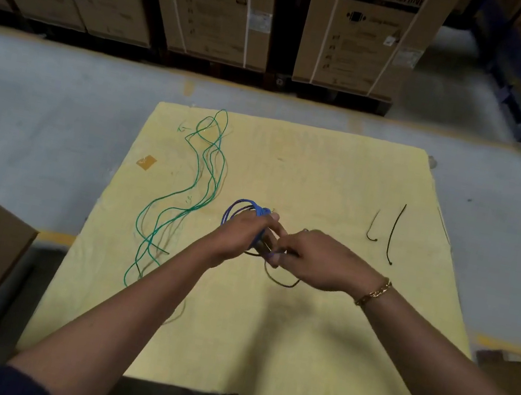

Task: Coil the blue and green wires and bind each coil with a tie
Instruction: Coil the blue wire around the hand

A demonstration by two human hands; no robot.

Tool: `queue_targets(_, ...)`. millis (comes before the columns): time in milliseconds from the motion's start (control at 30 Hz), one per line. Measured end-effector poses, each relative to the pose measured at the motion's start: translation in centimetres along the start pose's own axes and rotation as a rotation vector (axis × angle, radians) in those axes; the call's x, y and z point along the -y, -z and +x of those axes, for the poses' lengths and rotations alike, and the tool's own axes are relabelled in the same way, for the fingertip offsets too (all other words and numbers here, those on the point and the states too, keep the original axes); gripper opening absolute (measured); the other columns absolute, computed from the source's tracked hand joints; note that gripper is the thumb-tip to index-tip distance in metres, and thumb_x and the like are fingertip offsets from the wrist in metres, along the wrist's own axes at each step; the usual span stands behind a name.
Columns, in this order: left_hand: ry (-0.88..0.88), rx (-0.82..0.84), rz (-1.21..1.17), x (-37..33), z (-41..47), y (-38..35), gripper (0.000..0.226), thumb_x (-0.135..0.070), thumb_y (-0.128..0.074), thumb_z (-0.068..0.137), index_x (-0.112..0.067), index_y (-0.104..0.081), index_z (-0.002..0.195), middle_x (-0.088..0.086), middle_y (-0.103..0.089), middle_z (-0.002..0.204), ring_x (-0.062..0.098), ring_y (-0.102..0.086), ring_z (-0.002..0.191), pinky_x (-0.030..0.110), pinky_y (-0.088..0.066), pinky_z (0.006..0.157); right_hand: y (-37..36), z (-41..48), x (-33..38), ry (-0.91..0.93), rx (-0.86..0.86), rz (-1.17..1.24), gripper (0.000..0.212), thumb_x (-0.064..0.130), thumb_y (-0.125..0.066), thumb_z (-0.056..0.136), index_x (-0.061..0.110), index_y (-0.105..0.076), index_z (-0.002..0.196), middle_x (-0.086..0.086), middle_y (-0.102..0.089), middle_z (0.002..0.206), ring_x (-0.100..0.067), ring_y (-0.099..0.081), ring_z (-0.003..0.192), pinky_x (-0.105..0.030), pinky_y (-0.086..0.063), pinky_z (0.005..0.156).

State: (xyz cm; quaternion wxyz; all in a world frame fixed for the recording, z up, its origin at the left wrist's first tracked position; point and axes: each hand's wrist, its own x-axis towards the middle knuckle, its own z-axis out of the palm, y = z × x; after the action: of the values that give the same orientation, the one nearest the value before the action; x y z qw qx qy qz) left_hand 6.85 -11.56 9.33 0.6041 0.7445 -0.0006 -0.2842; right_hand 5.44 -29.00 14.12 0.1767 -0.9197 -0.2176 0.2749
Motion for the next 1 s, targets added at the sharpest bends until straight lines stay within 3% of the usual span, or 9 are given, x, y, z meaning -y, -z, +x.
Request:
queue_targets(100,0.031,0.066,0.081,0.5,-0.4,-0.1,0.046,-0.036,-0.035,0.107,-0.003,-0.066,0.103,0.022,-0.075,0.082,0.034,-0.073,0.073,0.037,-0.048,0.095,3.0,-0.5,-0.9,0.059,0.01,0.056,0.014,0.032,-0.06,0.098,0.026,-0.071,0.093,0.015,-0.051,0.056,0.0,-0.048,0.057,-0.018,-0.032,0.053)
queue_targets(200,0.071,0.126,0.039,1.2,-0.5,-0.1,0.052,-0.041,-0.035,0.106,-0.004,-0.07,0.099,0.019,-0.065,0.058,0.032,-0.06,0.052,0.051,-0.048,0.095,5.1,-0.2,-1.9,0.116,-0.023,0.098,0.013,0.032,-0.07,0.092,0.02,-0.074,0.088,0.016,-0.051,0.052,-0.001,-0.045,0.053,-0.016,-0.033,0.052)
queue_targets(333,0.084,0.361,-0.406,0.9,-1.3,-0.3,0.058,-0.042,-0.033,0.108,0.0,-0.068,0.087,0.004,-0.032,0.036,0.014,-0.024,0.03,0.06,-0.05,0.101,5.5,1.4,-4.0,0.134,-0.252,0.332,0.019,0.039,-0.079,0.084,0.021,-0.074,0.083,-0.007,-0.069,0.074,-0.014,-0.055,0.066,-0.028,-0.044,0.063)
queue_targets(400,0.057,0.485,-0.668,0.5,-1.8,-0.3,0.055,-0.043,-0.036,0.106,-0.002,-0.065,0.083,0.002,-0.033,0.033,0.011,-0.023,0.026,0.056,-0.054,0.096,4.0,2.4,-4.7,0.098,-0.361,0.539,0.021,0.036,-0.079,0.084,0.015,-0.076,0.084,-0.005,-0.069,0.071,-0.011,-0.055,0.064,-0.025,-0.045,0.064)
queue_targets(500,-0.011,0.548,-1.0,0.2,-2.0,-0.1,0.045,-0.039,-0.041,0.104,-0.005,-0.063,0.084,0.0,-0.041,0.036,0.008,-0.035,0.026,0.054,-0.053,0.097,0.6,3.5,-4.7,0.0,-0.468,0.752,0.022,0.034,-0.074,0.089,0.013,-0.077,0.083,0.012,-0.058,0.055,-0.003,-0.047,0.056,-0.017,-0.04,0.057)
queue_targets(667,-0.091,0.358,-1.196,-0.6,-1.9,0.2,0.039,-0.036,-0.045,0.101,-0.01,-0.064,0.081,-0.001,-0.059,0.052,0.011,-0.058,0.039,0.06,-0.044,0.104,-5.7,4.0,-3.5,-0.161,-0.392,1.087,0.025,0.026,-0.06,0.098,0.018,-0.077,0.082,0.007,-0.052,0.057,-0.013,-0.038,0.058,-0.023,-0.037,0.052)
queue_targets(800,-0.151,0.131,-1.196,-1.5,-1.0,0.1,0.036,-0.033,-0.048,0.099,-0.008,-0.067,0.082,0.005,-0.07,0.068,0.021,-0.072,0.059,0.061,-0.049,0.098,-9.7,3.7,-2.2,-0.229,-0.278,1.154,0.039,0.048,-0.055,0.099,0.017,-0.076,0.086,0.001,-0.044,0.059,-0.011,-0.035,0.05,-0.024,-0.036,0.05)
queue_targets(900,-0.147,-0.024,-0.953,-0.9,0.7,-0.3,0.04,-0.032,-0.041,0.106,-0.005,-0.065,0.089,0.017,-0.077,0.087,0.035,-0.076,0.083,0.055,-0.047,0.102,-10.7,4.0,-1.5,-0.245,-0.174,1.026,0.043,0.049,-0.048,0.102,0.016,-0.075,0.095,0.002,-0.048,0.06,-0.011,-0.036,0.049,-0.025,-0.035,0.049)
queue_targets(1000,-0.127,-0.108,-0.599,-0.1,1.9,-0.8,0.038,-0.026,-0.036,0.109,0.0,-0.06,0.095,0.024,-0.075,0.095,0.04,-0.074,0.095,0.038,-0.057,0.088,-9.8,4.4,-0.9,-0.233,-0.083,0.869,0.033,0.037,-0.046,0.102,0.017,-0.072,0.104,0.002,-0.052,0.065,-0.01,-0.036,0.051,-0.024,-0.033,0.049)
